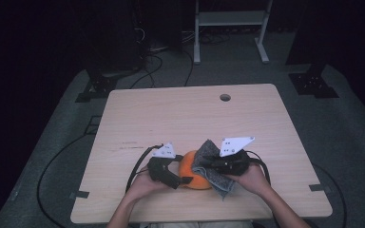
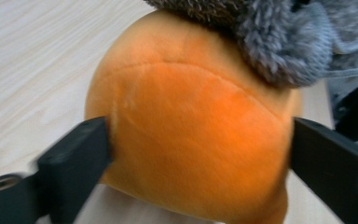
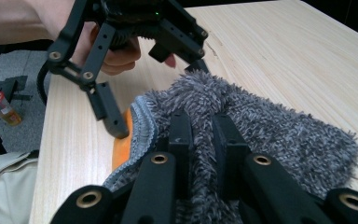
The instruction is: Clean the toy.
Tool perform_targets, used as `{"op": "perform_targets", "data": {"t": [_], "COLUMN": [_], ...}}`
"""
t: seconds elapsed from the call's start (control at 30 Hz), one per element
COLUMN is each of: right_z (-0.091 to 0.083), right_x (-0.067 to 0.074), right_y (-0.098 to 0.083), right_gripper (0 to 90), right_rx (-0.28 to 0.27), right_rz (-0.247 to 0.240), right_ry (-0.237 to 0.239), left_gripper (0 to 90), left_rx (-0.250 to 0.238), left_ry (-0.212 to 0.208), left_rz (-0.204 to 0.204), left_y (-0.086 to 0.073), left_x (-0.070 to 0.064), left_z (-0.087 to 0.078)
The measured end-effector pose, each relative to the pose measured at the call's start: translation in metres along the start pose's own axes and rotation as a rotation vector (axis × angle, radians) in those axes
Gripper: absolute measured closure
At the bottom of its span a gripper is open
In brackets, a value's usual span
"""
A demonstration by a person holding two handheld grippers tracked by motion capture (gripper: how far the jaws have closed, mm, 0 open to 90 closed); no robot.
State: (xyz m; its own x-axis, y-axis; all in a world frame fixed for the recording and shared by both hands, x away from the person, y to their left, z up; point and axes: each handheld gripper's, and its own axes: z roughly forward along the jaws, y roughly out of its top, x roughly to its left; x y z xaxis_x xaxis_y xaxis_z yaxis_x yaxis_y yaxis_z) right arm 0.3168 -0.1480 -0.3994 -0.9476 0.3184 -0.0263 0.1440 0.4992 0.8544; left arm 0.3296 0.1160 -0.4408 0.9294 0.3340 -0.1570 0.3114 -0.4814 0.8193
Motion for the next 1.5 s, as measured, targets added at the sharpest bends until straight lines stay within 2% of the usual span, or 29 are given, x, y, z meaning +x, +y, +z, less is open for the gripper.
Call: {"op": "perform_targets", "data": {"t": [0.13,0.23,0.27,0.33,0.37,0.43,0.5,0.63,0.7,0.77,0.87,0.97,1.07,1.1,1.13,1.17,1.23,1.27,1.33,1.37,1.5], "right_z": [-0.008,-0.015,-0.017,-0.021,-0.022,-0.026,-0.030,-0.039,-0.043,-0.046,-0.046,-0.036,-0.021,-0.016,-0.010,-0.006,-0.003,-0.003,-0.004,-0.005,-0.015], "right_x": [-0.004,-0.007,-0.007,-0.008,-0.009,-0.011,-0.013,-0.017,-0.015,-0.011,-0.004,0.001,0.003,0.003,0.002,0.001,0.001,0.001,0.002,0.003,0.002], "right_y": [-0.010,-0.020,-0.023,-0.027,-0.030,-0.034,-0.039,-0.045,-0.040,-0.029,-0.008,0.012,0.024,0.025,0.025,0.024,0.018,0.016,0.011,0.009,-0.001], "right_gripper": [79.1,79.1,79.1,79.1,79.1,79.1,79.0,79.1,79.2,79.2,79.1,79.2,79.1,79.0,79.1,79.1,79.3,79.2,79.3,79.3,79.3], "right_rx": [-0.010,-0.018,-0.019,-0.018,-0.017,-0.019,-0.003,0.035,0.035,0.012,-0.018,-0.006,0.011,0.024,0.040,0.049,0.049,0.042,0.034,0.033,0.021], "right_rz": [0.029,0.053,0.057,0.068,0.070,0.083,0.089,0.096,0.081,0.054,0.007,-0.038,-0.070,-0.074,-0.074,-0.070,-0.059,-0.048,-0.040,-0.041,-0.032], "right_ry": [-0.008,-0.013,-0.018,-0.028,-0.033,-0.037,-0.049,-0.076,-0.085,-0.084,-0.066,-0.035,-0.016,-0.010,-0.002,0.005,0.006,0.012,0.013,0.009,-0.001], "left_gripper": [21.2,18.8,15.4,8.6,7.3,7.6,13.7,27.5,30.0,30.8,31.3,31.6,31.6,30.7,27.9,22.4,12.8,8.2,7.5,11.7,25.6], "left_rx": [-0.017,-0.030,-0.029,-0.028,-0.021,-0.014,-0.022,-0.044,-0.051,-0.054,-0.037,-0.021,-0.015,-0.008,-0.003,-0.009,-0.012,0.004,0.011,0.000,-0.039], "left_ry": [0.002,-0.002,0.001,-0.008,-0.022,-0.039,-0.041,-0.010,-0.002,0.001,0.014,0.022,0.026,0.028,0.038,0.045,0.046,0.039,-0.017,-0.025,-0.013], "left_rz": [0.024,0.025,0.013,-0.039,-0.061,-0.077,-0.064,-0.058,-0.043,-0.019,0.053,0.119,0.168,0.173,0.171,0.151,0.092,0.053,-0.006,-0.007,0.042], "left_y": [0.002,0.002,0.002,0.002,0.002,0.001,0.002,0.004,0.005,0.007,0.013,0.016,0.016,0.016,0.015,0.014,0.012,0.011,0.010,0.009,0.011], "left_x": [-0.002,-0.001,0.000,0.004,0.006,0.007,0.006,0.005,0.004,0.002,-0.006,-0.013,-0.018,-0.019,-0.019,-0.018,-0.013,-0.009,-0.004,-0.004,-0.011], "left_z": [-0.002,-0.003,-0.003,-0.002,-0.001,0.001,0.000,-0.003,-0.004,-0.004,-0.002,0.000,0.002,0.001,0.001,0.001,0.001,0.003,0.006,0.007,0.003]}}
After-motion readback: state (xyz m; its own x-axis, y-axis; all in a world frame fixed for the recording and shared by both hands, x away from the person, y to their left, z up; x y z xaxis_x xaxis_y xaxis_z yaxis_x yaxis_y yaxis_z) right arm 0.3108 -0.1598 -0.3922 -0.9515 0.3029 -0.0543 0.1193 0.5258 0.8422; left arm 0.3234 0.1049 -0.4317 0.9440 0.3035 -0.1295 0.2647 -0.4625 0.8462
